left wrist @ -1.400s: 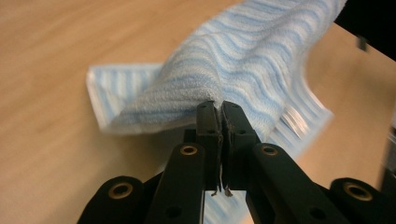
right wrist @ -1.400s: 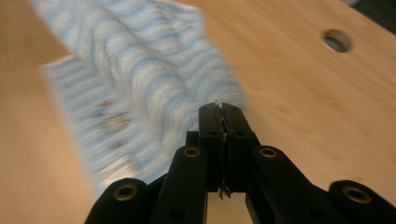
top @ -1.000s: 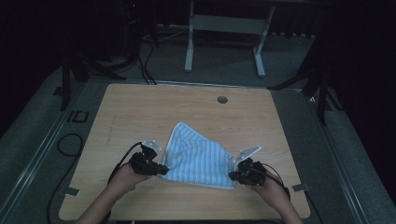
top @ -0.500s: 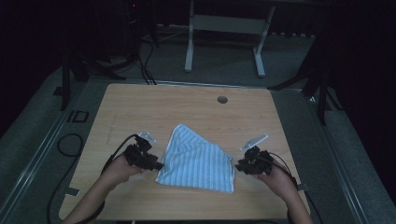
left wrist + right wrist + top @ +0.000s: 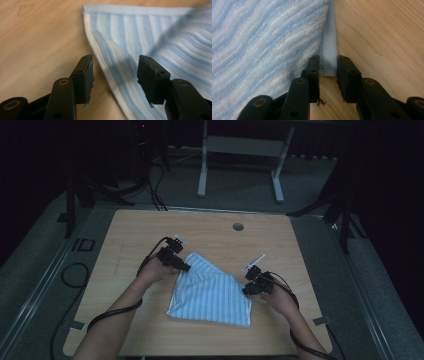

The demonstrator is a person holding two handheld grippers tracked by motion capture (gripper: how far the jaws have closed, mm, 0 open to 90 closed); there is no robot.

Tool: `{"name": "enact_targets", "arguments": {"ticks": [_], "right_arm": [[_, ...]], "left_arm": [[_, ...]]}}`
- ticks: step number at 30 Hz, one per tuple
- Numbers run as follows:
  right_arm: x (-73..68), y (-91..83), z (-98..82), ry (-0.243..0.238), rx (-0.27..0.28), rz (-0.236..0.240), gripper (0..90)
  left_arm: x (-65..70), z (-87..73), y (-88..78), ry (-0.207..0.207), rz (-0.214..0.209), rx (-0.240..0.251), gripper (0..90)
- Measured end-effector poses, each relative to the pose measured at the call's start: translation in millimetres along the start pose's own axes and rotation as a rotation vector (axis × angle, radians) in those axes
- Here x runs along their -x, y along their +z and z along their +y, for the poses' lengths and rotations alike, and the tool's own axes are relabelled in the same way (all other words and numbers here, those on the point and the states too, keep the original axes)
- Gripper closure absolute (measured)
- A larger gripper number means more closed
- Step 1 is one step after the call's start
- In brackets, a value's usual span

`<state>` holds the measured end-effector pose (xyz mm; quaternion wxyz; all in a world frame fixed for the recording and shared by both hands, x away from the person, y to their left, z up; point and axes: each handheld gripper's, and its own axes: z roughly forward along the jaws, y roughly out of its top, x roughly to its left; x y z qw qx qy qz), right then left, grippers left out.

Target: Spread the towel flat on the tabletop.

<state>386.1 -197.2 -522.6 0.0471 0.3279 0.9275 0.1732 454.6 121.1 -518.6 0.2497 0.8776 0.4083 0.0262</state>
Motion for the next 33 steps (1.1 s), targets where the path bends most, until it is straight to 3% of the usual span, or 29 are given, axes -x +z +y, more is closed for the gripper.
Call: {"name": "enact_targets", "arguments": {"ticks": [4,6,12,13,14,15,16,18,21,24,26,27,28,29,32,33], "right_arm": [[-2.4,0.7,3.2,-0.029,-0.014,0.003,82.2],[-2.5,0.6,3.6,-0.033,-0.018,0.007,82.7],[-1.0,0.6,2.2,-0.023,-0.008,0.019,82.8],[-0.9,0.6,2.1,-0.022,-0.008,0.020,82.8],[-0.8,0.3,2.2,-0.024,-0.012,0.022,82.8],[-0.7,-0.3,2.4,-0.028,-0.011,0.016,82.9],[-0.6,-1.3,2.7,-0.030,-0.012,0.022,83.1],[2.6,-6.1,6.3,-0.059,-0.027,0.023,83.1],[21.0,-24.1,23.9,-0.046,-0.008,-0.007,83.1],[49.7,-52.2,56.2,0.012,0.080,-0.087,82.7],[72.1,-71.0,77.0,0.099,0.180,-0.157,75.8],[81.9,-78.3,84.2,0.143,0.207,-0.159,68.5],[89.4,-83.0,89.4,0.174,0.218,-0.149,61.5],[93.9,-85.2,92.5,0.196,0.210,-0.140,61.2],[93.8,-85.6,91.7,0.192,0.196,-0.147,58.8],[91.0,-83.9,88.2,0.184,0.194,-0.140,58.7]], "left_arm": [[-6.1,10.1,10.4,-0.024,0.000,0.021,46.8],[-6.7,14.3,15.3,-0.014,0.020,0.016,46.8],[-3.4,23.9,27.1,-0.007,0.031,0.018,46.2],[-1.7,24.5,27.5,0.003,0.042,0.020,48.9],[-0.3,24.4,27.4,0.013,0.041,0.016,61.2],[-0.4,24.3,27.1,-0.001,0.009,0.011,75.3],[-0.4,24.5,24.5,-0.008,-0.018,0.018,83.6],[0.7,26.9,14.8,0.011,-0.031,0.050,84.9],[-1.1,36.3,-7.2,-0.004,0.004,0.132,84.9],[-4.6,51.8,-30.2,-0.072,0.083,0.232,81.0],[-6.5,59.6,-41.3,-0.104,0.156,0.269,58.9],[-8.9,60.6,-45.6,-0.132,0.145,0.272,55.6],[-12.0,59.5,-48.6,-0.149,0.102,0.272,51.4],[-13.3,56.6,-50.0,-0.148,0.080,0.266,47.4],[-13.5,45.7,-50.2,-0.130,0.067,0.237,44.9],[-14.3,33.5,-48.4,-0.143,0.006,0.211,44.9]]}}
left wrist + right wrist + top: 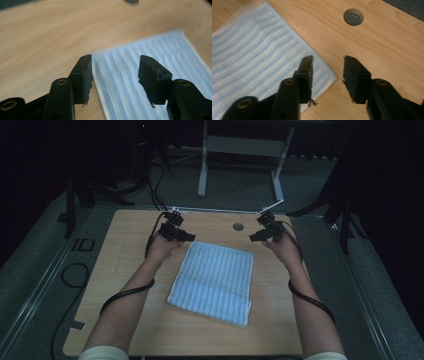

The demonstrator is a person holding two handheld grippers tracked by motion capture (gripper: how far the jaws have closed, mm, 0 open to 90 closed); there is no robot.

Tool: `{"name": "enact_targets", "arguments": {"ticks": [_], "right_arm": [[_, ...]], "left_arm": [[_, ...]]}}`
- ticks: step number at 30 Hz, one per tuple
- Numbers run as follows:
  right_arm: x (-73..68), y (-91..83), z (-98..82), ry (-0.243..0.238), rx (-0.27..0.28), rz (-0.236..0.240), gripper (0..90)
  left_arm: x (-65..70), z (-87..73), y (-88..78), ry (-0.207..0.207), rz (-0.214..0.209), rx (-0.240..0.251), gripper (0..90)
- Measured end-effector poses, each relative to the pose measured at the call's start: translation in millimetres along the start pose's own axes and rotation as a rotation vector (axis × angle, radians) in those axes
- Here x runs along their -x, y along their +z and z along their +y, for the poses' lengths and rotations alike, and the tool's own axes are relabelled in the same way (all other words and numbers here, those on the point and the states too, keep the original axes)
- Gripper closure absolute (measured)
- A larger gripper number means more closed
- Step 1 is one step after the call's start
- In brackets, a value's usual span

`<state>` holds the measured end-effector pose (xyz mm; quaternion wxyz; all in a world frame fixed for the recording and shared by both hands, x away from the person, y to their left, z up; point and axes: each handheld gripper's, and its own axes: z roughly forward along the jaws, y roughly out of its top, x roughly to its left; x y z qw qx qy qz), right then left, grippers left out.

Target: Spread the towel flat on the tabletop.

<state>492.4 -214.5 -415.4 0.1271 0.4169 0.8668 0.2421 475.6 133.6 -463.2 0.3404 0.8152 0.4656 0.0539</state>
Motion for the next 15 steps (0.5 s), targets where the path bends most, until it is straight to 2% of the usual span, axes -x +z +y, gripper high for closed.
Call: {"name": "enact_targets", "arguments": {"ticks": [4,8,10,11,12,14,15], "right_arm": [[-18.1,11.4,-36.9,-0.038,-0.053,0.059,57.4],[-44.5,12.4,-76.0,-0.080,-0.053,0.106,57.5],[-61.3,9.2,-94.9,-0.108,-0.057,0.139,57.5],[-78.6,3.7,-112.2,-0.133,-0.053,0.172,58.1],[-78.6,3.7,-112.2,-0.133,-0.053,0.172,58.1],[-97.1,-1.8,-127.7,-0.164,-0.051,0.211,58.1],[-106.0,-4.1,-134.8,-0.178,-0.049,0.228,58.1]], "left_arm": [[7.2,-32.2,-3.5,0.040,-0.075,-0.070,42.9],[22.4,-70.5,-16.6,0.084,-0.158,-0.091,42.8],[30.2,-90.0,-20.7,0.113,-0.173,-0.133,42.8],[33.6,-99.4,-22.6,0.128,-0.185,-0.151,42.3],[36.4,-108.0,-23.8,0.136,-0.200,-0.171,42.3],[41.3,-123.6,-27.6,0.150,-0.206,-0.183,41.2],[42.3,-130.4,-29.4,0.145,-0.218,-0.187,41.2]]}}
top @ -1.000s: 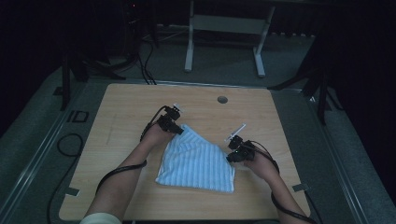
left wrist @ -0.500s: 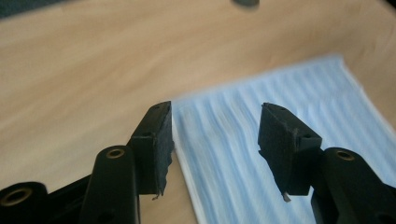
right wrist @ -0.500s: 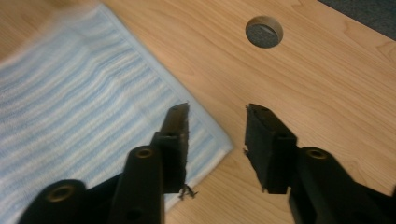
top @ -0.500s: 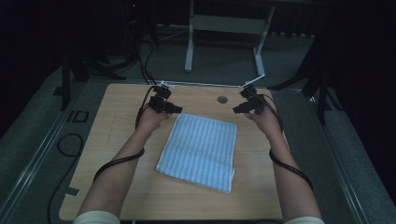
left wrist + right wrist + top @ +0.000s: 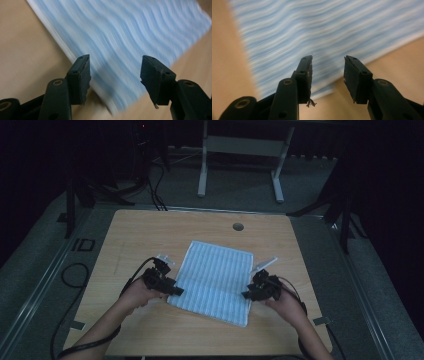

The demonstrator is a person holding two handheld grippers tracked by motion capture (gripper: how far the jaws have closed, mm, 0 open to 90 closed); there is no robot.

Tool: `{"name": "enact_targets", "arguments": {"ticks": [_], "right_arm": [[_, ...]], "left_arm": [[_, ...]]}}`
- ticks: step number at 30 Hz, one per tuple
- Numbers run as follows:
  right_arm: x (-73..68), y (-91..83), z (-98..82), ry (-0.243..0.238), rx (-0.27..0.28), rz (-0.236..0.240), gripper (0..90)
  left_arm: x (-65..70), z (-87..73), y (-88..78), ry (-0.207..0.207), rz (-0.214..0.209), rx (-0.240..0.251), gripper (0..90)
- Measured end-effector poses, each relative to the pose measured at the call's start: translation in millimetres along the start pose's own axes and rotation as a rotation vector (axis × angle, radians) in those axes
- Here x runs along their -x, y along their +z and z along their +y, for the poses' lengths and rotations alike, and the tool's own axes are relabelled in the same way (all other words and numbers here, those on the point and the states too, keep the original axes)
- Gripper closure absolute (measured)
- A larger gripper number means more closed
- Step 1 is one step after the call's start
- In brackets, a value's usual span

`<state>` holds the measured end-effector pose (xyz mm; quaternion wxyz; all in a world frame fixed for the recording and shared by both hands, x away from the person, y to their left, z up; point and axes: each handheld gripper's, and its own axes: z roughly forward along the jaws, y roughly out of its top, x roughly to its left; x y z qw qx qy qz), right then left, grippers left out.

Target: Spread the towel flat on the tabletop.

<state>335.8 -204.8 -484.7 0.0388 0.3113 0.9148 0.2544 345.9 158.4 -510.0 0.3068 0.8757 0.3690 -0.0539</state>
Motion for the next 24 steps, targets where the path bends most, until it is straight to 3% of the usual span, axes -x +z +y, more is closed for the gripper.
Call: {"name": "enact_targets", "arguments": {"ticks": [2,4,6,9,11,12,13,14,15,18,20,23,24], "right_arm": [[-19.0,1.1,-10.2,-0.026,-0.011,0.026,58.0],[-35.2,4.1,-19.9,-0.062,-0.034,0.052,57.4],[-45.0,7.7,-26.9,-0.077,-0.053,0.043,57.4],[-52.3,13.5,-35.0,-0.083,-0.090,0.052,56.8],[-56.2,17.4,-40.7,-0.113,-0.110,0.046,57.7],[-55.3,19.8,-42.8,-0.122,-0.125,0.036,62.1],[-53.0,21.5,-44.3,-0.116,-0.143,0.025,71.3],[-53.0,21.5,-44.3,-0.116,-0.143,0.025,71.3],[-43.8,14.3,-46.0,-0.092,-0.120,0.025,86.9],[-37.3,0.8,-42.0,-0.090,-0.084,0.012,87.7],[-31.9,-6.7,-36.6,-0.081,-0.051,0.021,87.8],[-25.4,-12.3,-29.3,-0.072,-0.024,0.017,87.7],[-21.5,-14.9,-24.1,-0.074,-0.011,0.015,87.7]], "left_arm": [[4.5,-11.5,0.7,-0.008,-0.011,0.012,41.2],[10.1,-20.1,3.3,0.009,-0.020,0.024,41.3],[14.6,-22.6,6.7,0.032,-0.016,0.011,42.3],[20.0,-23.5,9.9,0.043,-0.035,0.009,54.0],[25.5,-23.7,12.3,0.069,-0.043,-0.001,66.3],[28.0,-23.7,13.4,0.082,-0.049,-0.010,67.6],[30.4,-23.8,14.0,0.092,-0.055,-0.018,77.7],[30.4,-23.8,14.0,0.092,-0.055,-0.018,83.4],[38.6,-23.5,12.8,0.122,-0.045,-0.012,89.3],[39.5,-20.0,8.2,0.146,0.011,0.005,89.4],[34.4,-16.0,5.8,0.130,0.040,0.019,89.4],[30.0,-12.6,5.8,0.110,0.049,0.021,89.1],[29.3,-12.3,6.2,0.097,0.069,0.030,80.9]]}}
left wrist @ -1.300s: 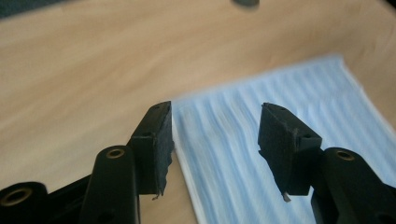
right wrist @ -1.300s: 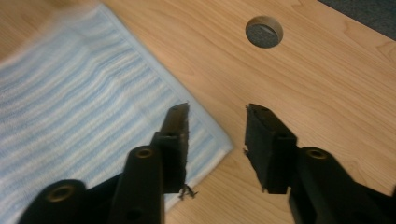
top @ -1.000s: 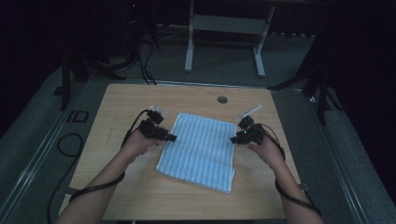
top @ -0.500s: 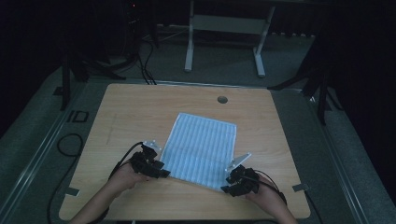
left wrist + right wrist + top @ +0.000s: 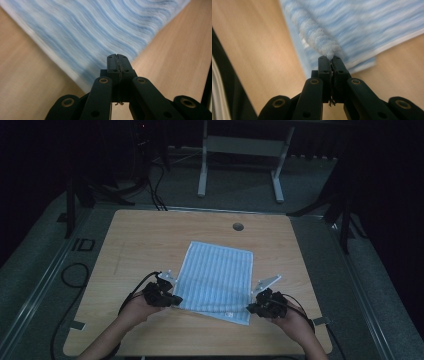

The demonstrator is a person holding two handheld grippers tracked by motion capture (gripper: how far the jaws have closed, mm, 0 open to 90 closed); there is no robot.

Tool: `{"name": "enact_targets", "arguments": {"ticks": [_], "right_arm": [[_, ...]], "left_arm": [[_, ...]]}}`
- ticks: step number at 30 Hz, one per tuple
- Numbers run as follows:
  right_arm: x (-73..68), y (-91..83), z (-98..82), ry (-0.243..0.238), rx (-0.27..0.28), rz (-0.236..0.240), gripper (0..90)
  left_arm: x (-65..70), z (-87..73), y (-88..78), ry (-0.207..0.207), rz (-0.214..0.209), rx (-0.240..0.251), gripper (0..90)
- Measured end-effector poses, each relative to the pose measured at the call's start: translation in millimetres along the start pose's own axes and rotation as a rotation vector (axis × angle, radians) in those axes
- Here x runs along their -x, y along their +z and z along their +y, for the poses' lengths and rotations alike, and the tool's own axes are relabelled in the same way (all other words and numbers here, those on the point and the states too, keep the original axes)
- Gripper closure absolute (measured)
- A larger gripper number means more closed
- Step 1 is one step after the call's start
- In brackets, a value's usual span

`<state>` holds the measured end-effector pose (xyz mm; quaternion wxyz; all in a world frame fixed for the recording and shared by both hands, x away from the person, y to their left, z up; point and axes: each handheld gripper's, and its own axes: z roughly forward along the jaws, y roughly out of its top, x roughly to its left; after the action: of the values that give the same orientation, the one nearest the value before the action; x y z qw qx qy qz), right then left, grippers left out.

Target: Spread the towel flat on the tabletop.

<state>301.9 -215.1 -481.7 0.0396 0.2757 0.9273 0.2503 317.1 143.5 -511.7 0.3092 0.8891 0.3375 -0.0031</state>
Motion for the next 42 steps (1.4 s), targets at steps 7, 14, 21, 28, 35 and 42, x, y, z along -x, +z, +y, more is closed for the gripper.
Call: {"name": "enact_targets", "arguments": {"ticks": [7,14,21,28,35,42], "right_arm": [[26.4,-4.4,25.2,0.025,0.038,-0.016,87.7],[42.1,0.1,40.5,0.053,0.049,-0.003,87.7],[55.1,7.5,44.0,0.074,0.032,-0.015,87.7],[102.0,1.5,63.3,0.160,0.032,-0.100,87.7],[118.5,4.0,58.3,0.237,0.015,-0.131,68.5],[61.9,15.3,29.6,0.129,0.000,-0.072,61.0]], "left_arm": [[4.8,-7.5,5.2,0.018,0.014,-0.038,44.0],[14.8,0.6,18.4,0.135,0.077,-0.094,56.4],[18.3,21.0,16.9,0.164,0.086,-0.119,87.3],[-12.2,74.8,-23.5,0.054,0.183,0.030,63.4],[5.7,60.5,-13.5,0.138,0.157,-0.002,48.6],[24.1,30.5,23.4,0.196,0.056,-0.124,48.7]]}}
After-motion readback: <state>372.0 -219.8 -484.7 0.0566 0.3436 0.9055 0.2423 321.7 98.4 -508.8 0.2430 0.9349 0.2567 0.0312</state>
